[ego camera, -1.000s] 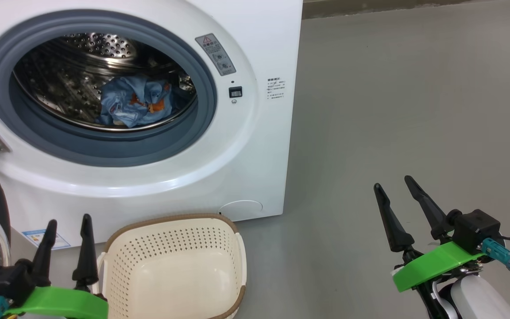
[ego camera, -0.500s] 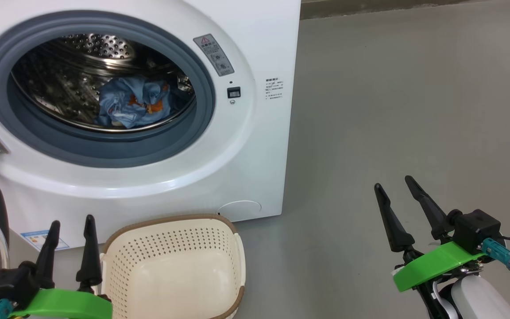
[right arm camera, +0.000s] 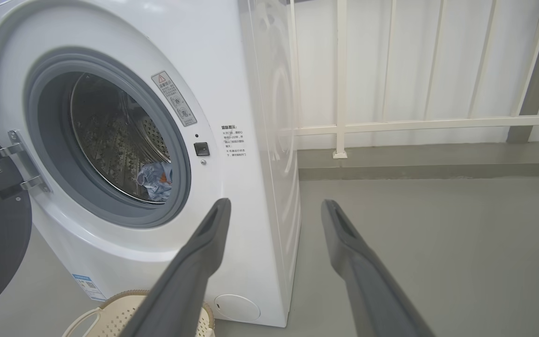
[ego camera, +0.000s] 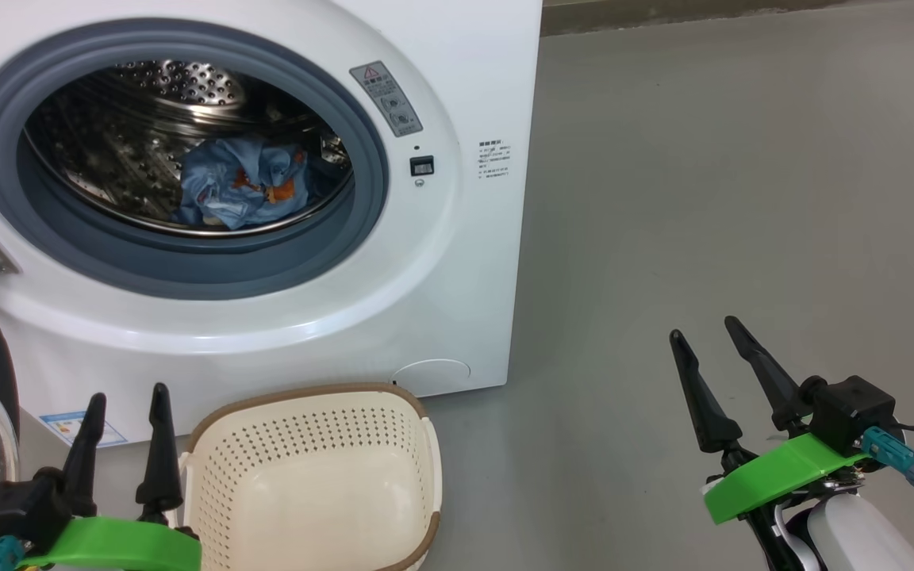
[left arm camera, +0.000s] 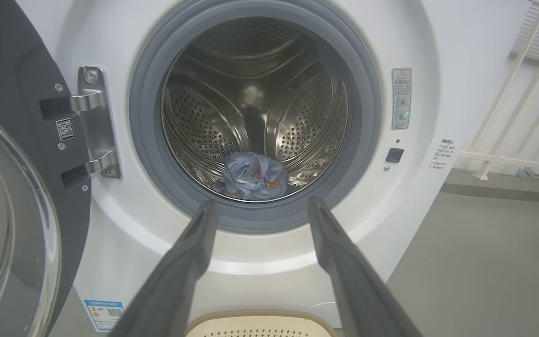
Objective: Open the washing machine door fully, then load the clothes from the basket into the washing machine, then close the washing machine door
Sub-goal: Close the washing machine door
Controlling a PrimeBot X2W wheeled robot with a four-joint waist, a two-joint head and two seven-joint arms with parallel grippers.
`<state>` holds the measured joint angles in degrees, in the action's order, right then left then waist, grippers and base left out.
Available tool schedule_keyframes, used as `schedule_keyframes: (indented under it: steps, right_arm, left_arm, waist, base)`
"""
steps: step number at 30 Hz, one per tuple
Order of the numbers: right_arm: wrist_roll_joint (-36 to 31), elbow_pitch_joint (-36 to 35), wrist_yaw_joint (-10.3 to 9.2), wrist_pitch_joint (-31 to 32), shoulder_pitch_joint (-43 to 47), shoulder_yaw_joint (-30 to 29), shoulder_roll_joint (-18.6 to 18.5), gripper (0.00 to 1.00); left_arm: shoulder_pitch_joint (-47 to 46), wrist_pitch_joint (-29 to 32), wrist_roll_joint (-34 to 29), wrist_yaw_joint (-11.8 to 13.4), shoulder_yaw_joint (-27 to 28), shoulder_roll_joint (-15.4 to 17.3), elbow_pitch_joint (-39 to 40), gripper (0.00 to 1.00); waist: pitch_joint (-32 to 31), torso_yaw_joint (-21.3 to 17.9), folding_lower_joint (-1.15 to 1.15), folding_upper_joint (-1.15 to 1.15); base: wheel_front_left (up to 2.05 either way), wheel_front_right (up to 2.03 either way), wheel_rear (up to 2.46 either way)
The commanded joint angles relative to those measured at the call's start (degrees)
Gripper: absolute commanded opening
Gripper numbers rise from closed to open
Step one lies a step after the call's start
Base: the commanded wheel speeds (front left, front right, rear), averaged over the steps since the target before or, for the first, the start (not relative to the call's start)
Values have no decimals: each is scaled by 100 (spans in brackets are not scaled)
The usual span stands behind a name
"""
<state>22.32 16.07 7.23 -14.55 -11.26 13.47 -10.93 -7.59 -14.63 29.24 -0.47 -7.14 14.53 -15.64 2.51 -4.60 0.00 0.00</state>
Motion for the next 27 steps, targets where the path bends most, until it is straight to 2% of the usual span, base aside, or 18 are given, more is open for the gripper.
schedule_keyframes:
  steps: [1,9,20,27]
  right_arm:
    - [135,-118,25,-45,-131,123,-39,100]
    - [134,-106,25,-45,-138,133,-22,100]
    - [145,-68,25,-45,-100,132,-36,100]
    - [133,-59,25,-45,-83,155,-38,100]
  left_arm:
    - [-74,-37,-62,-23,250,100,91,100]
    - [-76,-37,-100,-60,309,64,92,100]
    - [-50,-37,-151,-141,346,-3,122,100]
    - [-38,-37,-191,-151,324,-39,92,100]
  waist:
    - [3,1,0,0]
    - [5,-12,0,0]
    - [-20,-26,0,0]
    - [-57,-9,0,0]
  base:
    - [-14,14,0]
    - [-74,74,0]
    - [-163,163,0]
    - [-79,79,0]
